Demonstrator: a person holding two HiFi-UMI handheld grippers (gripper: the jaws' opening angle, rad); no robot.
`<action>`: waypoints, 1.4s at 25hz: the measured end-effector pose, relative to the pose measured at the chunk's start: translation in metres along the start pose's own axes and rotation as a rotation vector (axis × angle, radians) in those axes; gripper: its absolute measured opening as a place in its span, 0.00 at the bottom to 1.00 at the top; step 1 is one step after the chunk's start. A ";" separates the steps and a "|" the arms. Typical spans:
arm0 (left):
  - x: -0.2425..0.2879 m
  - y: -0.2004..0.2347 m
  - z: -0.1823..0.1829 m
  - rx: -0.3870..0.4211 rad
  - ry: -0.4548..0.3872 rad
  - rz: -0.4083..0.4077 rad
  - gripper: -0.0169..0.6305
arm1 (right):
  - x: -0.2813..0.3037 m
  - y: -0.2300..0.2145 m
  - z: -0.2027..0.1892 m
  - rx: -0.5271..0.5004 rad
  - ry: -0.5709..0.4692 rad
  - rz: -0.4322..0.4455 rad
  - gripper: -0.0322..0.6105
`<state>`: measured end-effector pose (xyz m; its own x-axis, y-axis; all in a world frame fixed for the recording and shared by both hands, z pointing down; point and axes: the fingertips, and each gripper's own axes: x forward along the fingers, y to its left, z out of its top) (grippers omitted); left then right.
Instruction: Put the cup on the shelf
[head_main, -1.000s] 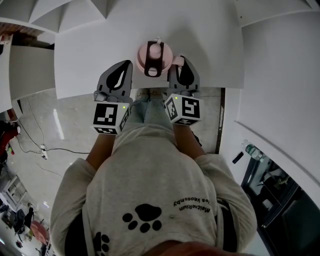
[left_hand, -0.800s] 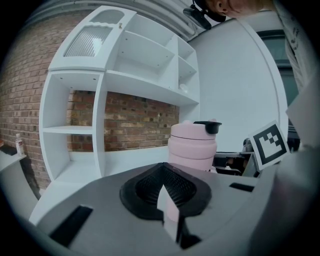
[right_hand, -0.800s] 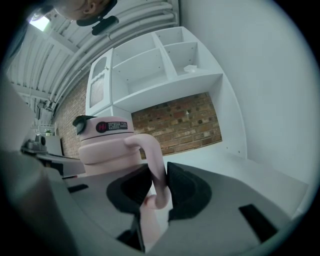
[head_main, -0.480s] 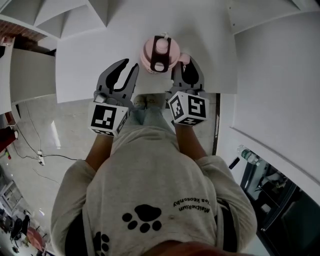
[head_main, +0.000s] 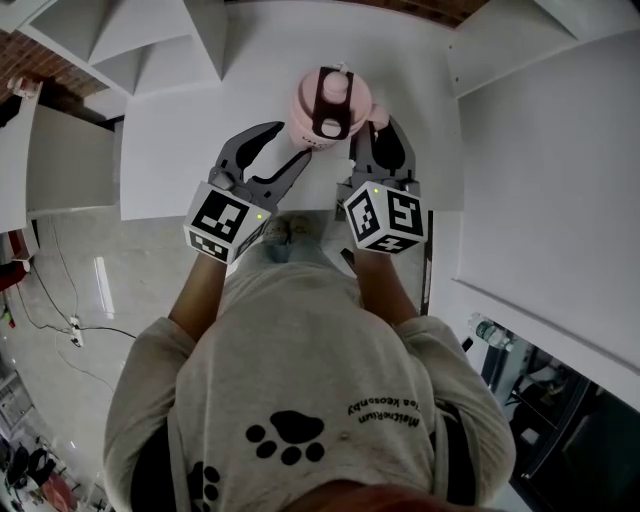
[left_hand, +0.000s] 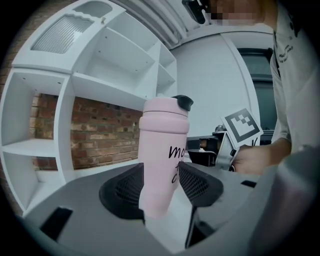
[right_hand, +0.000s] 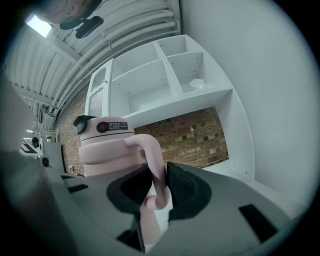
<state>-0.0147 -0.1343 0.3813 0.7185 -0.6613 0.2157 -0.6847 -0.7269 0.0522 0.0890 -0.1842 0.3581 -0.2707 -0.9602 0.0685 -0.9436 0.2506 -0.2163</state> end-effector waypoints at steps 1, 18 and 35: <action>0.002 0.001 0.004 0.010 -0.006 -0.005 0.36 | 0.001 0.001 0.005 0.003 -0.005 0.003 0.20; 0.007 0.030 0.084 0.095 -0.123 0.034 0.36 | 0.035 0.024 0.094 -0.065 -0.101 0.086 0.20; 0.009 0.055 0.167 0.149 -0.162 0.061 0.37 | 0.063 0.037 0.175 -0.052 -0.160 0.112 0.20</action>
<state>-0.0252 -0.2110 0.2236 0.6949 -0.7171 0.0539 -0.7104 -0.6961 -0.1036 0.0702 -0.2567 0.1843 -0.3446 -0.9323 -0.1099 -0.9191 0.3589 -0.1627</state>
